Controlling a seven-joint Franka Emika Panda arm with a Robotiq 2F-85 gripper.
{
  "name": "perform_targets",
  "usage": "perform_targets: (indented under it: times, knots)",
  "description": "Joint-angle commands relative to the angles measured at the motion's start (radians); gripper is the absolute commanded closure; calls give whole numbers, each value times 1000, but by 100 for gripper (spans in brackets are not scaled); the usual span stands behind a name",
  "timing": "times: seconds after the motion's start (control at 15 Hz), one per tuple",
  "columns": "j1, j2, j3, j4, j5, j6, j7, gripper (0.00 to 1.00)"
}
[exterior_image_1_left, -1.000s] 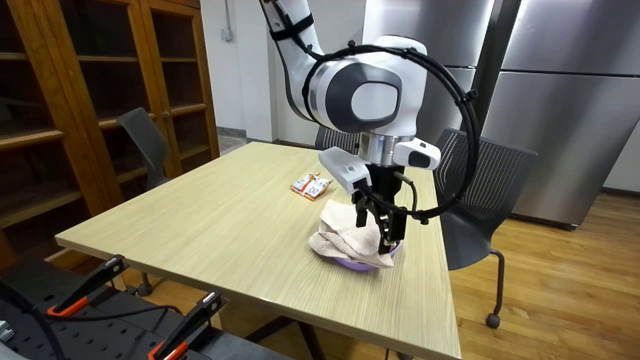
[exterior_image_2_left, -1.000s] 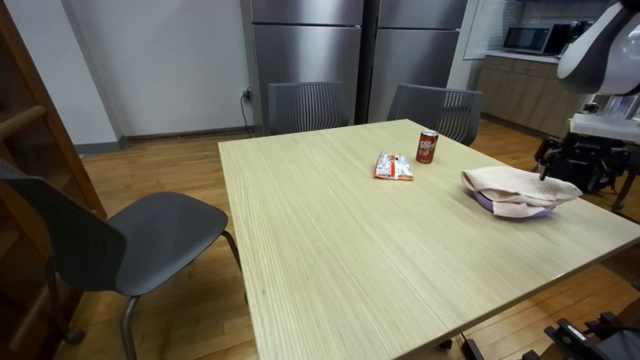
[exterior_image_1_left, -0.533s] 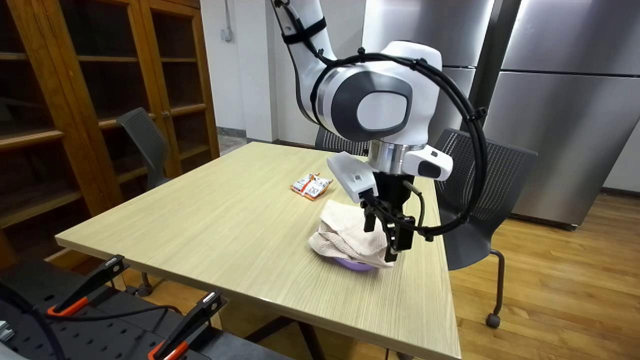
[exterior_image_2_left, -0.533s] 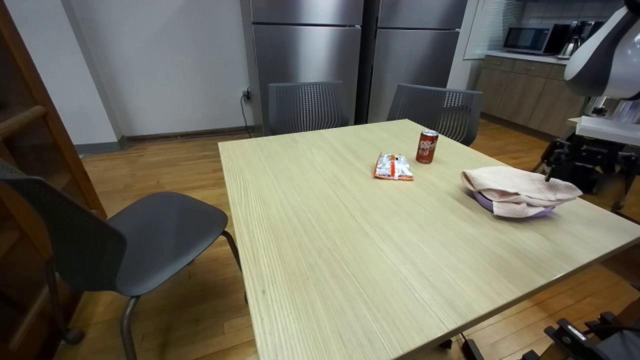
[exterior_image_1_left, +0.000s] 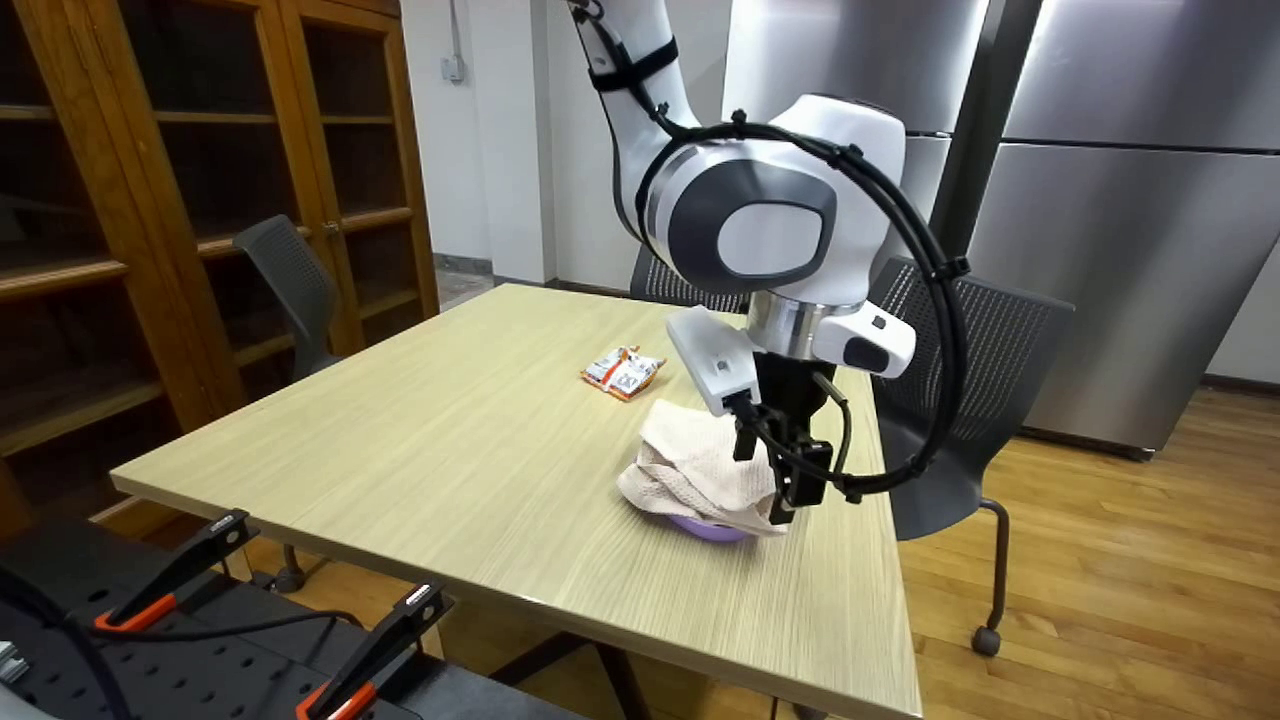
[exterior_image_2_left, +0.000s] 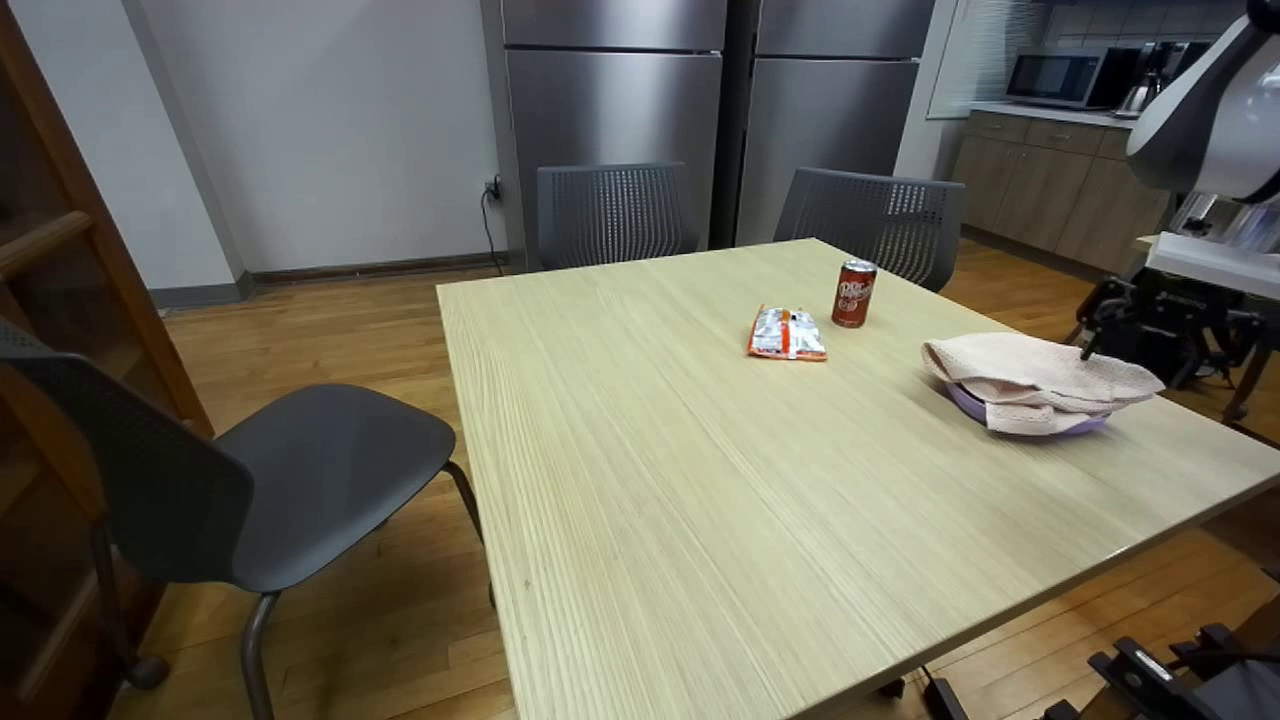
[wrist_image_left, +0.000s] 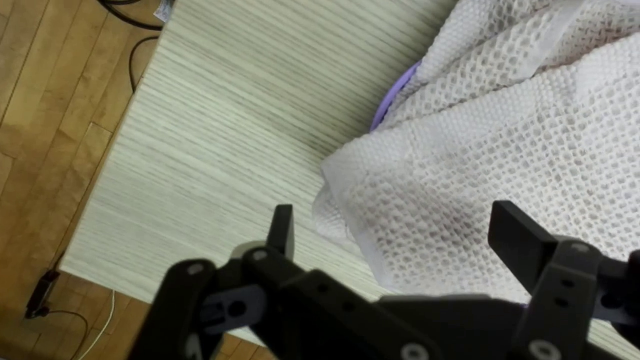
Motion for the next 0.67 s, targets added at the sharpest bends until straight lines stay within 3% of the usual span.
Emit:
perform_targets:
  times: [0.0,0.07,0.2,0.6]
  knots:
    - [-29,14,33,30,29,0,-37,0]
    - [-30,18,36,35,30,-1,-37,25]
    - [-32,24,41,41,33,-1,-39,34]
    - [-29,24,42,42,28,0,-37,82]
